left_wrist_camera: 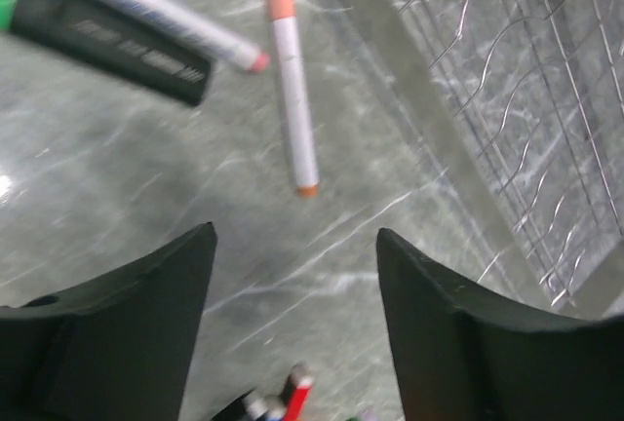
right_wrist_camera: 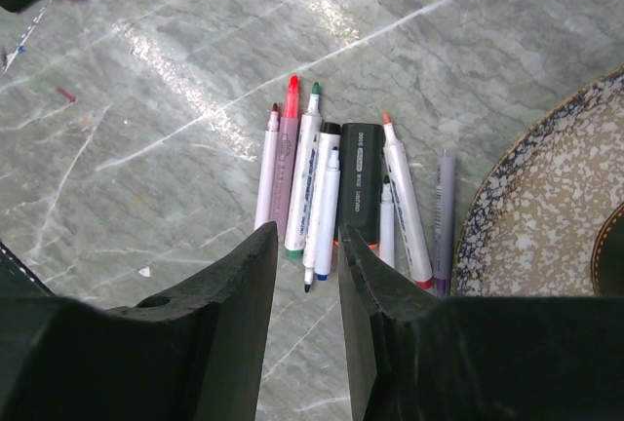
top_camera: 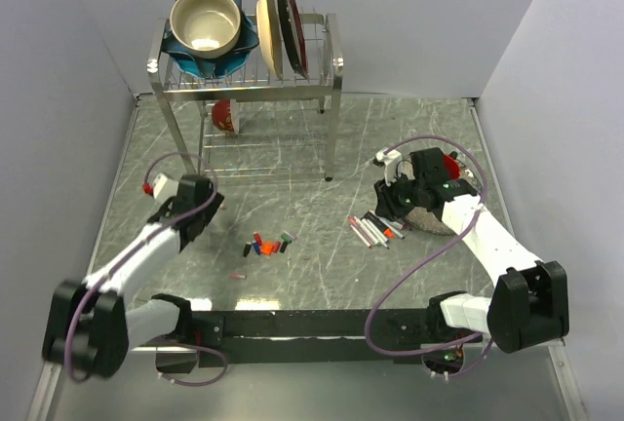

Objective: Open the pen caps

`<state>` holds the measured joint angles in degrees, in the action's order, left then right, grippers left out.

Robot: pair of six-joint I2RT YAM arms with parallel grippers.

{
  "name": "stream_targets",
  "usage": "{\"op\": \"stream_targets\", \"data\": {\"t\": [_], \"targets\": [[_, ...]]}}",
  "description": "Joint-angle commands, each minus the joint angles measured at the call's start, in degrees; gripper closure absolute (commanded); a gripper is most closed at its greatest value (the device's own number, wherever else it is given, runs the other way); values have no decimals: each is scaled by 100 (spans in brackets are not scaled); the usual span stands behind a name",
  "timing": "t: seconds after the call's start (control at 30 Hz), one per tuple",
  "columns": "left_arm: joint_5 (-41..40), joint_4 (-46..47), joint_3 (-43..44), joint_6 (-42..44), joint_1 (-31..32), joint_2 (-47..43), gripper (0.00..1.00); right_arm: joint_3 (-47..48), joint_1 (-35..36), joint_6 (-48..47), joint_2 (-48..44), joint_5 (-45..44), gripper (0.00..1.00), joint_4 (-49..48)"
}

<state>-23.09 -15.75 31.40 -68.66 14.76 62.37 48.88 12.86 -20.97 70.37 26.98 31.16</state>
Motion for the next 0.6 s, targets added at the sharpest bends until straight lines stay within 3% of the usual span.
{"op": "stream_targets", "data": {"t": [0.0, 0.13, 0.23, 0.57], "targets": [[367, -156, 893, 195, -175, 977, 34, 297, -29, -83, -199, 149, 61, -4], [341, -744, 1727, 178, -202, 2153, 50, 288, -29, -83, -225, 158, 61, -4], [349, -842, 1887, 195, -211, 2542, 60, 288, -38, -83, -234, 158, 61, -4], [262, -833, 1975, 169, -220, 3070, 52, 288, -30, -74, -208, 167, 61, 4]]}}
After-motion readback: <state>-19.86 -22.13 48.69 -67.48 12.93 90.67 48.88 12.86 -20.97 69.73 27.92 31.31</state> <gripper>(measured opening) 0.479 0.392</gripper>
